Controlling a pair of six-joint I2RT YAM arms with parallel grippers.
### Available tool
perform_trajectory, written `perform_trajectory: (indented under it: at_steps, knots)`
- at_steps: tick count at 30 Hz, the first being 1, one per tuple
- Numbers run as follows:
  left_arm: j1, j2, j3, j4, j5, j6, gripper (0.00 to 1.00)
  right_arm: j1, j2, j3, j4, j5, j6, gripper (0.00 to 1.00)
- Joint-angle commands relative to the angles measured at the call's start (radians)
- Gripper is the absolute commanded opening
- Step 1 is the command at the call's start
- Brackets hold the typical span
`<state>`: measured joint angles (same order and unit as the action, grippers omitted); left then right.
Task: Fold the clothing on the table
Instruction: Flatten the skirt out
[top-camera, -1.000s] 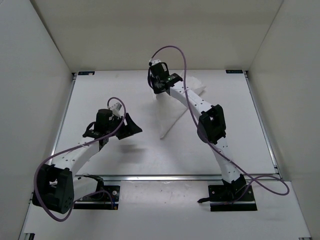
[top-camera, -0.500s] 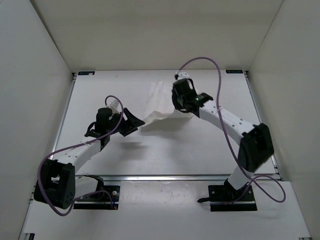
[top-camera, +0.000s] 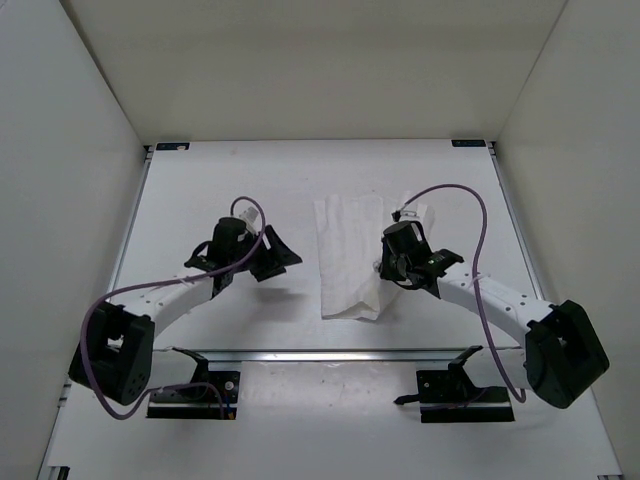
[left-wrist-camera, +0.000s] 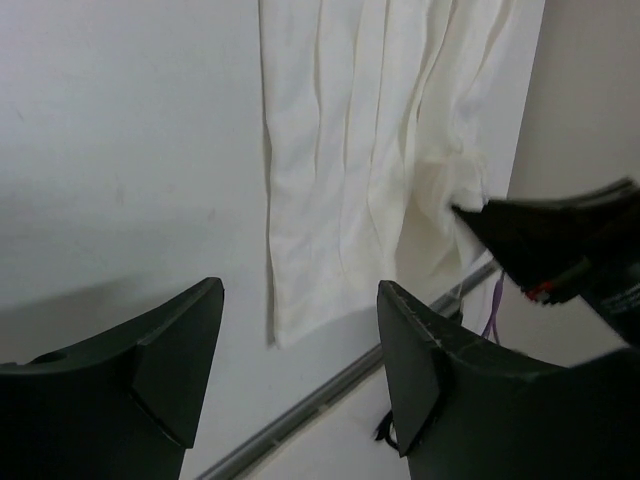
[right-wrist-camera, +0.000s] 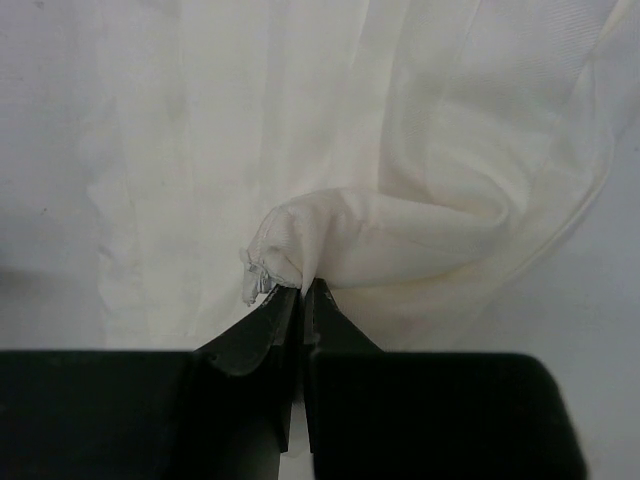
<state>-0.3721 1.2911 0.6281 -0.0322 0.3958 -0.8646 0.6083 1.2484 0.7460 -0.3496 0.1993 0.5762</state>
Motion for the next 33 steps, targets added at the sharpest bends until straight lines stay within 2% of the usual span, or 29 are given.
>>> perform_trajectory:
  at_steps: [1, 6, 9, 12, 14, 16, 21, 27, 33]
  knots:
    - [-0.065, -0.068, -0.083, -0.006, -0.014, -0.062, 0.72, 0.013, -0.001, 0.021, 0.130, -0.017, 0.045, 0.00]
    - [-0.077, -0.108, -0.120, -0.044, -0.034, -0.076, 0.72, 0.033, 0.089, 0.119, 0.150, -0.011, 0.005, 0.00]
    - [-0.109, -0.118, -0.146, 0.001, -0.037, -0.126, 0.72, 0.053, 0.128, 0.150, 0.158, -0.017, 0.008, 0.00]
    - [-0.166, -0.093, -0.189, 0.106, -0.078, -0.201, 0.71, 0.064, 0.094, 0.122, 0.178, 0.000, 0.027, 0.00]
    - [-0.186, -0.070, -0.196, 0.126, -0.065, -0.224, 0.72, 0.077, 0.080, 0.118, 0.178, 0.023, 0.034, 0.00]
    - [-0.217, -0.052, -0.183, 0.112, -0.113, -0.225, 0.74, 0.087, 0.052, 0.110, 0.179, 0.041, 0.033, 0.00]
    - [-0.166, -0.062, -0.244, 0.155, -0.175, -0.254, 0.72, 0.105, 0.028, 0.093, 0.172, 0.049, 0.042, 0.00]
    - [-0.208, 0.057, -0.245, 0.219, -0.176, -0.241, 0.74, 0.120, 0.032, 0.107, 0.156, 0.042, 0.030, 0.00]
    - [-0.212, 0.111, -0.258, 0.259, -0.179, -0.234, 0.69, 0.120, 0.031, 0.112, 0.159, 0.049, 0.021, 0.00]
